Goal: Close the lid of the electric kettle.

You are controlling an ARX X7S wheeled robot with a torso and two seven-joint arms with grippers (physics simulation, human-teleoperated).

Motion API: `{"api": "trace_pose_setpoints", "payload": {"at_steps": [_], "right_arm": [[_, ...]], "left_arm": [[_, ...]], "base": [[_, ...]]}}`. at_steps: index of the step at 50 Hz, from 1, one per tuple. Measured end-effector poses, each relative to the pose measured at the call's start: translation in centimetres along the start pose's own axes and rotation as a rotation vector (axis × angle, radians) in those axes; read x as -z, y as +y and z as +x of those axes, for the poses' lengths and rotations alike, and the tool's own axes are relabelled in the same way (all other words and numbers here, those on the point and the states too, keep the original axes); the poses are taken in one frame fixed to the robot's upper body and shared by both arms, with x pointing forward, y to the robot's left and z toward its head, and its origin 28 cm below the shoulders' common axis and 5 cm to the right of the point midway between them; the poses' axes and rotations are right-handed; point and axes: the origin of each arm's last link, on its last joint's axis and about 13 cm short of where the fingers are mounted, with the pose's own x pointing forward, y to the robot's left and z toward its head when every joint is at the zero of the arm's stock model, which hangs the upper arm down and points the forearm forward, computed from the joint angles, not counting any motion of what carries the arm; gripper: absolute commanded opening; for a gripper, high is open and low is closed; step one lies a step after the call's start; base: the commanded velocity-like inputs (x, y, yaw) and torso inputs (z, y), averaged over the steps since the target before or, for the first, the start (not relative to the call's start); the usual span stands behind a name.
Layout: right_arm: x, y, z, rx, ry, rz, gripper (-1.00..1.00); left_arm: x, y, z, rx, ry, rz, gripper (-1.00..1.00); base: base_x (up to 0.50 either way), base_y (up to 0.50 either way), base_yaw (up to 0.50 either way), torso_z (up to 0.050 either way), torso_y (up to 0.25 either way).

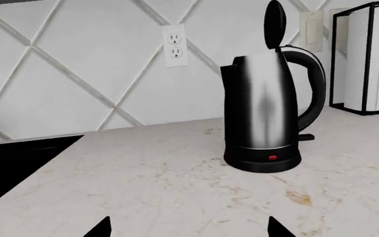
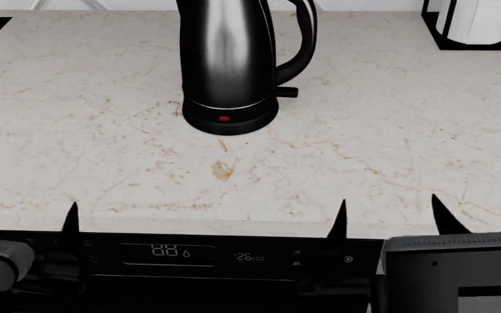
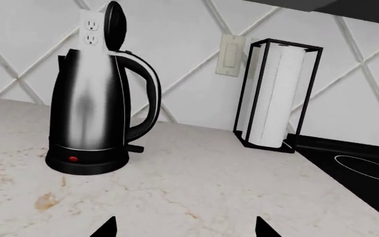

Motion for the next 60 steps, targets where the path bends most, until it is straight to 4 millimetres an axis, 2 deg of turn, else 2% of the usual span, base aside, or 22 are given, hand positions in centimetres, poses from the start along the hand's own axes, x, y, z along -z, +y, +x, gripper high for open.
{"api": "trace_pose_setpoints", "payload": {"at_steps": [10, 23, 33, 50, 60], "right_arm": [[-5.3, -2.3, -0.7, 0.034, -0.047, -0.055, 1.0], [-8.9, -4.2, -1.1, 0.053, -0.065, -0.07, 1.0], [-11.0, -5.5, -0.8, 0.066, -0.077, -0.077, 1.0], [-13.9, -6.6, 1.0, 0.092, -0.09, -0.105, 1.0], [-15.2, -6.7, 1.3, 0.103, -0.115, -0.132, 1.0]], "left_arm": [[-4.5, 1.2, -0.4, 0.018, -0.028, 0.037, 1.0], [-8.3, 2.2, -0.5, 0.045, -0.038, 0.063, 1.0], [-10.6, 3.0, 0.0, 0.064, -0.037, 0.079, 1.0], [-14.1, 3.9, 2.4, 0.089, -0.028, 0.123, 1.0], [-15.8, 4.4, 3.0, 0.083, -0.035, 0.143, 1.0]], "base": [[0.0, 0.0, 0.0, 0.0, 0.0], [0.0, 0.0, 0.0, 0.0, 0.0], [0.0, 0.0, 0.0, 0.0, 0.0], [0.0, 0.0, 0.0, 0.0, 0.0], [0.38, 0.0, 0.0, 0.0, 0.0]]}}
